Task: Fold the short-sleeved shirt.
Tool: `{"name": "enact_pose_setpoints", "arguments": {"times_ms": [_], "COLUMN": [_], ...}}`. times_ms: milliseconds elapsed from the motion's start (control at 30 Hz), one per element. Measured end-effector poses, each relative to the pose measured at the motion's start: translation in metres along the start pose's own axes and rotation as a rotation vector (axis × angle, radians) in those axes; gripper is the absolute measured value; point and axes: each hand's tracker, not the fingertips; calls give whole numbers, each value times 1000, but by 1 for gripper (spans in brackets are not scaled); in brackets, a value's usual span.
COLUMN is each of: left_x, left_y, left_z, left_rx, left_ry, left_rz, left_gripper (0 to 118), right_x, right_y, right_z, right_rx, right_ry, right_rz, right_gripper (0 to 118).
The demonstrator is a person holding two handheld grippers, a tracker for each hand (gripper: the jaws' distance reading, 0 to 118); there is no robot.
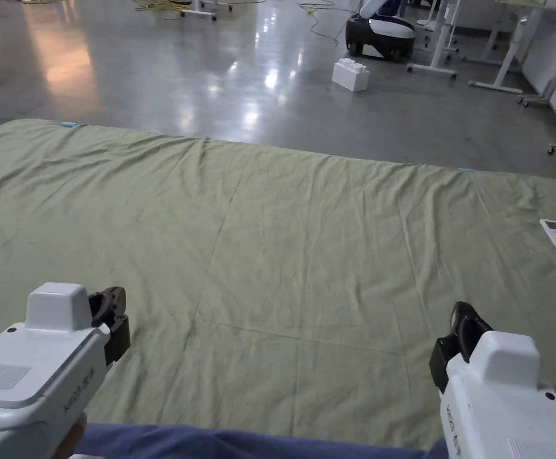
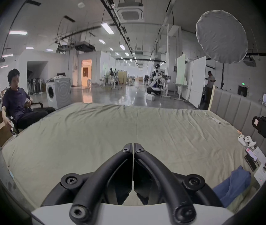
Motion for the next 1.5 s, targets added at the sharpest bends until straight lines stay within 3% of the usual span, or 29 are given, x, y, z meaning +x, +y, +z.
{"name": "enact_pose_setpoints", "arguments": {"times_ms": [367,433,467,500,567,600,800,900,967,1000,1200,1267,1333,1367,1500], "left_x": [-116,-137,-145,-153,-165,-171,-193,-201,-201,-198,-171,-169,-170,-170,-167], "left_y": [-48,-62,-67,-74,-88,-96,-146,-163,-173,-178,-165,-163,-163,-163,-160], "left_z": [-1,-11,-15,-21,-30,-36,-71,-74,-78,-80,-85,-86,-86,-86,-81], "left_rx": [-449,-509,-530,-559,-597,-614,-731,-622,-644,-657,-686,-707,-738,-752,-742], "left_ry": [-173,-212,-211,-234,-282,-321,-452,-567,-617,-630,-695,-674,-608,-571,-576], "left_rz": [139,199,226,271,350,407,699,872,985,1002,813,802,753,706,721], "left_gripper": [3,28,54,72,92,93,93,93,92,91,87,74,44,23,15], "right_x": [-11,-14,-15,-16,-18,-19,-17,-16,-16,-16,-21,-23,-26,-27,-30], "right_y": [-15,-18,-20,-21,-24,-25,-30,-31,-31,-31,-32,-31,-31,-31,-33], "right_z": [-5,-5,-6,-5,-4,-4,-1,-1,0,0,-1,-1,-1,-1,-1], "right_rx": [-68,-83,-91,-99,-110,-116,-141,-154,-160,-162,-174,-176,-175,-174,-177], "right_ry": [44,50,52,56,58,58,51,43,39,37,40,43,48,51,61], "right_rz": [28,33,34,31,31,35,50,50,52,53,67,68,71,74,76], "right_gripper": [0,0,0,0,0,0,0,0,0,0,0,0,0,0,0]}}
